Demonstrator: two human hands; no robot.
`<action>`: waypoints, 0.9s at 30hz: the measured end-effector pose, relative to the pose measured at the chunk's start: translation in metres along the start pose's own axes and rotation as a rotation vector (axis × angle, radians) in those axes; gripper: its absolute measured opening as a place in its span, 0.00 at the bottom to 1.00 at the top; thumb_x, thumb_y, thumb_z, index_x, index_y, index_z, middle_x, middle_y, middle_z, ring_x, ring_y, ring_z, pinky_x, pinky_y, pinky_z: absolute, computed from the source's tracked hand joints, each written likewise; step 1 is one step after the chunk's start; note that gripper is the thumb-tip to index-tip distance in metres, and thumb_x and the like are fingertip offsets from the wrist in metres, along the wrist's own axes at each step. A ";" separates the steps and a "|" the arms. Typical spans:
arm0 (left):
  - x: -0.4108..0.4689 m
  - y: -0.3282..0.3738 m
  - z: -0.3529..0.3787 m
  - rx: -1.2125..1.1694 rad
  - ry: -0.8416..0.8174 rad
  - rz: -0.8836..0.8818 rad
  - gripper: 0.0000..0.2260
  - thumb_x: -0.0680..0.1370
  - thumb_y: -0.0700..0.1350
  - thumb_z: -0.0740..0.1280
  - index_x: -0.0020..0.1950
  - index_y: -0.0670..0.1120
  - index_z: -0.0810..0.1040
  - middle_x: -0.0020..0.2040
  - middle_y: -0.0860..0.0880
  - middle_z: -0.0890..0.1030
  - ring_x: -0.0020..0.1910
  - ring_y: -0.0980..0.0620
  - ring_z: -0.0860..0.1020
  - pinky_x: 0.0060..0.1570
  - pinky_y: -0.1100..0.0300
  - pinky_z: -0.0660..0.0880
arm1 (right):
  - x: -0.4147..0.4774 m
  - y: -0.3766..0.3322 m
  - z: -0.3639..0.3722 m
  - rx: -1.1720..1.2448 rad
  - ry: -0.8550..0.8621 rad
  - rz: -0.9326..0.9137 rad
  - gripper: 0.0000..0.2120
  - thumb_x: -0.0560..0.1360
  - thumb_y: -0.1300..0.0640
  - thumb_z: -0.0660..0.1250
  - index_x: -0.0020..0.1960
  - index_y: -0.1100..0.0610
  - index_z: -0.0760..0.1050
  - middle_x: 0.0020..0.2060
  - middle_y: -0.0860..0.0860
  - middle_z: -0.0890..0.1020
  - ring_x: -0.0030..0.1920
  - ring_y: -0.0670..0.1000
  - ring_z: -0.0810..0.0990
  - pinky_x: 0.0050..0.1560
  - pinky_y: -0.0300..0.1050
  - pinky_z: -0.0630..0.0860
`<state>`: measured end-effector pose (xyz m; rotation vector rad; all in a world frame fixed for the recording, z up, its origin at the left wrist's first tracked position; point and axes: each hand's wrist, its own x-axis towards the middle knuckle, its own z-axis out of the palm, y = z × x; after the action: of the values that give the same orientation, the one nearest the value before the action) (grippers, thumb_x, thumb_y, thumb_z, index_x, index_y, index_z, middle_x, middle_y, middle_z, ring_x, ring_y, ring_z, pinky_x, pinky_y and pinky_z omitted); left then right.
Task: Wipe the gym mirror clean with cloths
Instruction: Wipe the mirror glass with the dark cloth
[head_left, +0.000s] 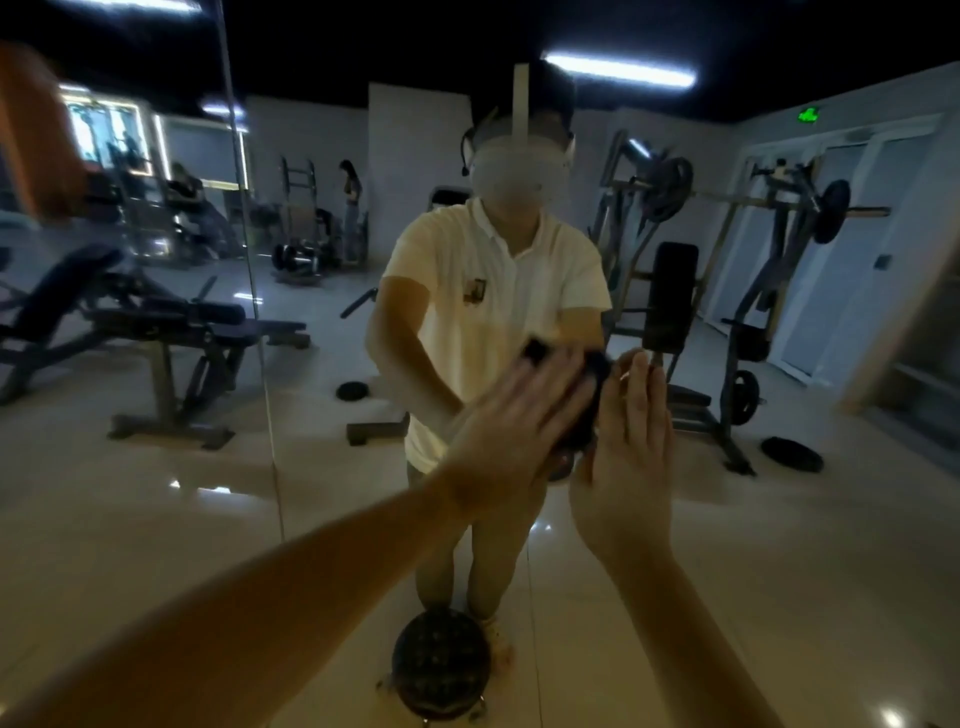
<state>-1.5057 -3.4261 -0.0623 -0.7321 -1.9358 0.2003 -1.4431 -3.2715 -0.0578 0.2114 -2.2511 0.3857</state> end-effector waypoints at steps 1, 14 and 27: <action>-0.029 0.011 0.012 0.059 -0.096 0.152 0.38 0.83 0.54 0.64 0.84 0.43 0.46 0.83 0.40 0.44 0.82 0.40 0.39 0.79 0.43 0.31 | -0.005 0.002 0.001 0.002 -0.011 -0.018 0.36 0.80 0.59 0.57 0.84 0.59 0.46 0.84 0.55 0.43 0.83 0.56 0.40 0.81 0.63 0.52; -0.050 -0.134 -0.043 -0.035 0.237 -0.458 0.36 0.83 0.59 0.60 0.83 0.37 0.55 0.82 0.32 0.53 0.82 0.34 0.52 0.80 0.37 0.52 | -0.040 -0.015 0.020 0.024 -0.110 0.035 0.43 0.77 0.62 0.66 0.83 0.57 0.44 0.84 0.55 0.43 0.83 0.57 0.40 0.79 0.61 0.54; -0.038 0.039 0.019 0.005 -0.043 -0.043 0.36 0.83 0.57 0.62 0.84 0.43 0.52 0.83 0.39 0.53 0.84 0.42 0.46 0.82 0.45 0.42 | -0.042 0.028 -0.024 0.313 -0.078 0.044 0.33 0.79 0.65 0.65 0.80 0.45 0.61 0.79 0.45 0.65 0.76 0.39 0.62 0.73 0.35 0.63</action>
<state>-1.4944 -3.4131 -0.1176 -0.6875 -1.9896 0.1961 -1.4069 -3.2357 -0.0805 0.3450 -2.2651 0.7657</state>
